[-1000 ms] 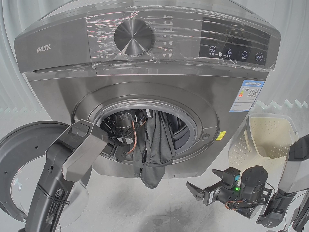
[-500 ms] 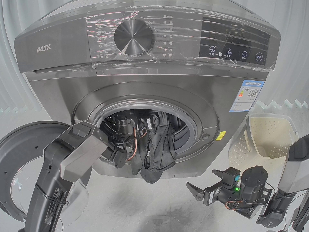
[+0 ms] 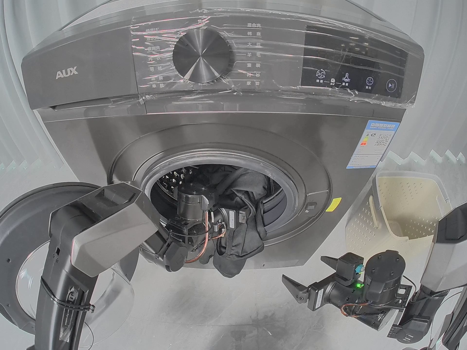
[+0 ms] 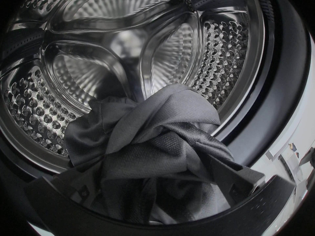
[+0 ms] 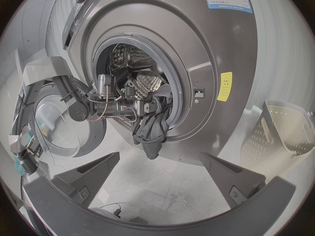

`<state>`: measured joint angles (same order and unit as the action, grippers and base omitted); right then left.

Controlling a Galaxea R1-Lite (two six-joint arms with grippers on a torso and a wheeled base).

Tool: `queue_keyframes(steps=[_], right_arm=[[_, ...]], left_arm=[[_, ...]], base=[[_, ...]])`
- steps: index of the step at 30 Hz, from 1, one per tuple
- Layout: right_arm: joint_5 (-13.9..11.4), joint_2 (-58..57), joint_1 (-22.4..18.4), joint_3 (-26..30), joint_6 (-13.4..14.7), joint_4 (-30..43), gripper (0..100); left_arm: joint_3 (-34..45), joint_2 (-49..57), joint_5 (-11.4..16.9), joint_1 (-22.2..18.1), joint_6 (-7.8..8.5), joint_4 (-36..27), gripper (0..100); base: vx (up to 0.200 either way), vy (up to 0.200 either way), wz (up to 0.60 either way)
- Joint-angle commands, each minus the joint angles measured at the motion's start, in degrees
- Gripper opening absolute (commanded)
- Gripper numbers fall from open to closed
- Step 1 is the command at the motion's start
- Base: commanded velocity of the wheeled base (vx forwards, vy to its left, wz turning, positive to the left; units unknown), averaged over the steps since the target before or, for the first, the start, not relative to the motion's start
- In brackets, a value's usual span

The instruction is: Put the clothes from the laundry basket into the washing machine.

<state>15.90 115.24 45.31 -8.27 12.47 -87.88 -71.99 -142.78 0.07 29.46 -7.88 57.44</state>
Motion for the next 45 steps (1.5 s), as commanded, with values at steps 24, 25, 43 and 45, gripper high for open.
queue_keyframes(steps=[24,25,43,45], right_arm=[[0.01,0.25,0.83,-0.26,0.01,-0.01,100],[0.01,0.25,0.83,-0.26,0.01,-0.01,100],[0.01,0.34,0.83,-0.08,0.01,-0.01,100],[0.01,0.34,0.83,-0.17,0.01,-0.01,100]], left_arm=[[-17.49,-4.0,-7.98,-2.66,-0.74,1.09,0],[-17.84,-4.09,-8.51,-2.92,-0.74,1.18,0],[-1.67,1.62,-4.56,0.59,-0.39,1.8,100],[1.67,2.41,-2.89,1.03,0.05,1.62,100]], base=[[0.0,0.0,0.0],[0.0,0.0,0.0],[0.0,0.0,0.0],[0.0,0.0,0.0]])
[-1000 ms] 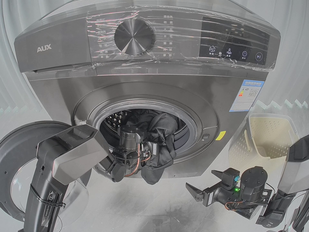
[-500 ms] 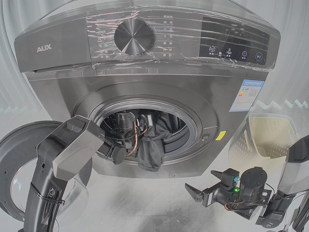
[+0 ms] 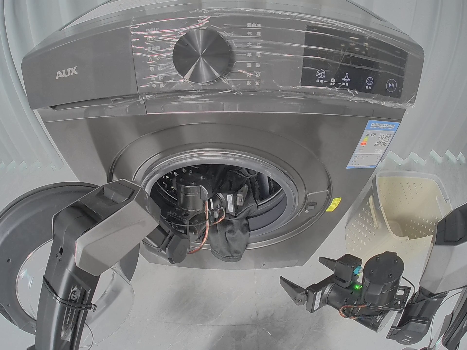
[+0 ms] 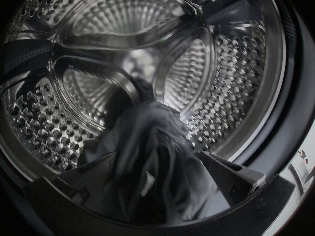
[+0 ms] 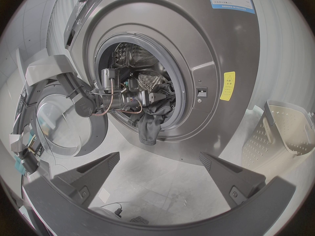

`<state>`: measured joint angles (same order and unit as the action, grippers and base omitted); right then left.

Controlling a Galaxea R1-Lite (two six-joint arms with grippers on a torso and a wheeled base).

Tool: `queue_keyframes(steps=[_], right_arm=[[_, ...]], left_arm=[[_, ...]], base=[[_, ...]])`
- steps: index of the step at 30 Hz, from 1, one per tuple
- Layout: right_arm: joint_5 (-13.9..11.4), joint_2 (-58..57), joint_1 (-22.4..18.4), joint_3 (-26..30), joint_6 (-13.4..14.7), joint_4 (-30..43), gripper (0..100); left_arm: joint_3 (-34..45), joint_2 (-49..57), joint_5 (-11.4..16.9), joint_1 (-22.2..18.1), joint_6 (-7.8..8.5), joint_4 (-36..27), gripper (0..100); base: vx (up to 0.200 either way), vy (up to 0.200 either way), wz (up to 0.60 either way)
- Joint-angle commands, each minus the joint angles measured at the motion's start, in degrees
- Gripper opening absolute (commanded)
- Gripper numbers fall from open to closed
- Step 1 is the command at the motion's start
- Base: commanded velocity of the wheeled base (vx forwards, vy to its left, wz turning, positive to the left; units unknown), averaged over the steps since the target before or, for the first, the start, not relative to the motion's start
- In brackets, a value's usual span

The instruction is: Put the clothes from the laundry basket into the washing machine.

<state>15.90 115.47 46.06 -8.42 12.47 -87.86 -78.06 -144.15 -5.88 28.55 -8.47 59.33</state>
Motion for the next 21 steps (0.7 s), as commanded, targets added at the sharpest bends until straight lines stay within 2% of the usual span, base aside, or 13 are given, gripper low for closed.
queue_keyframes(steps=[1,5,7,8,15,16,21], right_arm=[[0.01,0.11,0.09,-0.01,0.01,-0.03,100],[0.01,0.02,0.09,-0.01,0.01,-0.03,100],[0.01,0.02,0.09,-0.01,0.01,-0.03,100],[0.01,0.11,0.09,0.07,0.01,-0.03,100],[0.01,0.11,0.09,-0.01,0.01,-0.03,100],[-0.08,0.11,0.09,-0.01,0.01,-0.03,100],[-0.08,0.19,0.17,-0.01,0.01,-0.03,100]], left_arm=[[8.97,3.88,3.5,2.12,0.83,-0.36,100],[11.08,3.18,4.12,1.95,2.23,-0.44,100],[11.08,3.18,4.12,1.95,2.23,-0.44,100],[10.12,0.89,4.03,1.33,3.11,-0.09,100],[8.36,-1.31,3.68,0.37,3.81,-0.36,100],[8.18,-1.39,3.5,0.37,3.81,-0.36,0],[7.3,-1.39,3.24,-0.16,3.73,-0.09,0]], base=[[0.0,0.0,0.0],[0.0,0.0,0.0],[0.0,0.0,0.0],[0.0,0.0,0.0],[0.0,0.0,0.0],[0.0,0.0,0.0],[0.0,0.0,0.0]])
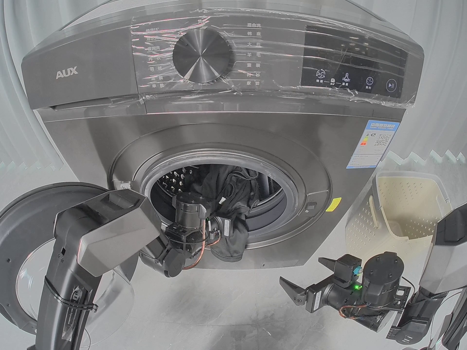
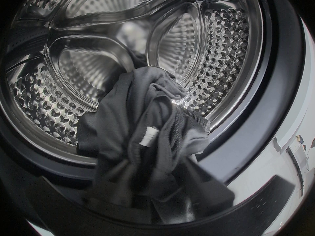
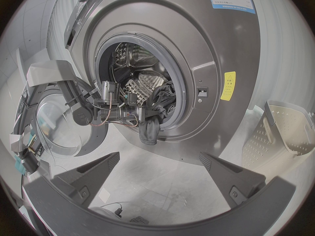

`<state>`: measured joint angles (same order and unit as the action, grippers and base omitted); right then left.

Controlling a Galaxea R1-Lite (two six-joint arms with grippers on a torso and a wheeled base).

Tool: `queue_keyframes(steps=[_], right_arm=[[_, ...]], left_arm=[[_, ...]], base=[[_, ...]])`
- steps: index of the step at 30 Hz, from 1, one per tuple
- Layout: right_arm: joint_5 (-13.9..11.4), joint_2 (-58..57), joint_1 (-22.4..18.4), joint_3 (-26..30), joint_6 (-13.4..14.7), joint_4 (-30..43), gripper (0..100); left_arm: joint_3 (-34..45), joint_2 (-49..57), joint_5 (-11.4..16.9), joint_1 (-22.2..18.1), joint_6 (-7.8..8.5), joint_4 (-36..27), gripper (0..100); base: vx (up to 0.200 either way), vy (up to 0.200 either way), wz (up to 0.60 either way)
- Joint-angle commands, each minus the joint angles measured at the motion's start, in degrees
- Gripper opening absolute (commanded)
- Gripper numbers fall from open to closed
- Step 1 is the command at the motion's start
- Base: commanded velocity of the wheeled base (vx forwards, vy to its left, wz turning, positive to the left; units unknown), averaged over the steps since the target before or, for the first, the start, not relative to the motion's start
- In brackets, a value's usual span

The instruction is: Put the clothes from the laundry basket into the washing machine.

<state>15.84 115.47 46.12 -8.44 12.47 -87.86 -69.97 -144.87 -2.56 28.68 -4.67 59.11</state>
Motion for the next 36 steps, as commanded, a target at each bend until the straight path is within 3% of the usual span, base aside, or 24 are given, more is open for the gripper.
queue_keyframes(steps=[1,6,15,16,22,27,28,36], right_arm=[[-0.02,0.19,0.2,-0.18,0.01,-0.21,100],[-0.1,0.19,0.73,-0.18,0.01,-0.3,100],[-0.19,0.19,0.64,-0.27,0.1,-0.38,100],[-0.19,0.19,0.64,-0.27,0.1,-0.3,100],[-0.19,0.19,0.73,-0.27,0.1,-0.38,100],[-0.19,0.55,0.73,-0.27,0.19,-0.38,100],[-0.19,0.55,0.82,-0.27,0.19,-0.38,100],[-0.19,0.55,0.82,-0.35,0.19,-0.38,100]], left_arm=[[-2.89,-0.76,-0.52,-0.47,-0.25,0.57,0],[-18.62,-3.66,-7.72,-2.41,-1.31,1.8,0],[-18.62,-3.75,-7.81,-2.93,-1.57,3.38,0],[-17.92,-3.75,-7.72,-2.84,-1.57,3.73,100],[-12.2,-2.08,-7.2,-1.97,-1.48,4.43,100],[-6.14,-0.32,-3.86,-1.17,-1.48,3.99,100],[-3.41,0.03,-2.8,-0.82,-0.87,3.73,100],[-1.66,-1.2,-1.83,-0.82,0.19,2.41,100]], base=[[0.0,0.0,0.0],[0.0,0.0,0.0],[0.0,0.0,0.0],[0.0,0.0,0.0],[0.0,0.0,0.0],[0.0,0.0,0.0],[0.0,0.0,0.0],[0.0,0.0,0.0]])
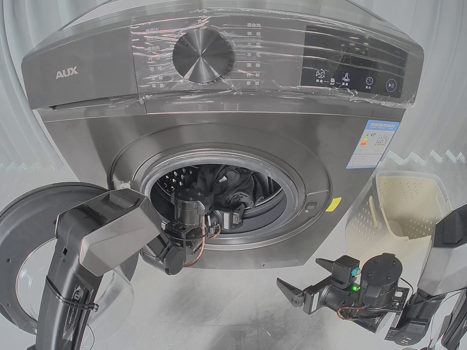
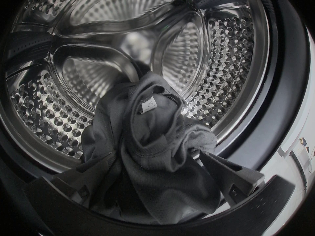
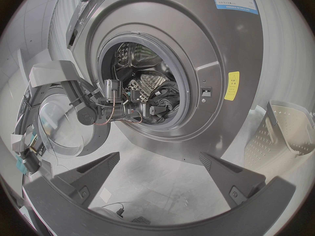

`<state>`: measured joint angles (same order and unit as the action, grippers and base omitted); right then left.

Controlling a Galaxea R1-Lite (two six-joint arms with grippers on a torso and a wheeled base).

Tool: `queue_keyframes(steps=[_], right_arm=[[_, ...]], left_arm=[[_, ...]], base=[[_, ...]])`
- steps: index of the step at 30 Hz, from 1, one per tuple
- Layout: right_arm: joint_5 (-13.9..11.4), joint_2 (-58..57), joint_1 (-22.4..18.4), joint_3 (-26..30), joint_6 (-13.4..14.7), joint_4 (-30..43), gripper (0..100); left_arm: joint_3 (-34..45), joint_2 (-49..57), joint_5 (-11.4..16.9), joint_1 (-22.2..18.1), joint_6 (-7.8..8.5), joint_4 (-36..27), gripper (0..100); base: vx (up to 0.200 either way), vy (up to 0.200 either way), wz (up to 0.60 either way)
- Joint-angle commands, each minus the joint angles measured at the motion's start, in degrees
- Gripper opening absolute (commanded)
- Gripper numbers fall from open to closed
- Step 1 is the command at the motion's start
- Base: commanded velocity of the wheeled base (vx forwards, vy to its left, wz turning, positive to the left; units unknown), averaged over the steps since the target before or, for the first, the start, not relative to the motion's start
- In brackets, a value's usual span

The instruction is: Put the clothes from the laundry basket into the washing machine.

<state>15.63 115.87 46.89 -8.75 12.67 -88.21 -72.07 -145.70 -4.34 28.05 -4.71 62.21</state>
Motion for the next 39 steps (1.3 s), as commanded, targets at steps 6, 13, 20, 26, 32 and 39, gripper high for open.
queue_keyframes(steps=[6,13,20,26,32,39], right_arm=[[0.02,0.14,0.05,-0.39,-0.01,-0.03,100],[0.02,-0.03,0.05,-0.74,0.08,-0.03,100],[0.02,-1.17,-0.13,-0.39,-0.01,0.06,100],[0.02,-1.09,-0.04,-0.48,-0.01,0.06,100],[0.02,-1.17,-0.13,-0.39,-0.01,0.06,100],[0.02,-1.26,-0.13,-0.39,-0.01,0.06,100]], left_arm=[[-0.53,-2.04,-0.05,-0.72,0.93,-1.65,100],[-3.08,-2.31,-0.05,-0.98,0.84,-1.39,0],[-12.39,-3.01,-2.16,-1.33,-0.83,-0.69,0],[-27.25,-8.81,-6.12,-2.65,-2.5,0.11,0],[-31.2,-10.57,-6.47,-2.65,-2.5,-0.33,0],[-30.23,-10.22,-6.47,-2.74,-2.5,-0.33,0]], base=[[0.0,0.0,0.0],[0.0,0.0,0.0],[0.0,0.0,0.0],[0.0,0.0,0.0],[0.0,0.0,0.0],[0.0,0.0,0.0]])
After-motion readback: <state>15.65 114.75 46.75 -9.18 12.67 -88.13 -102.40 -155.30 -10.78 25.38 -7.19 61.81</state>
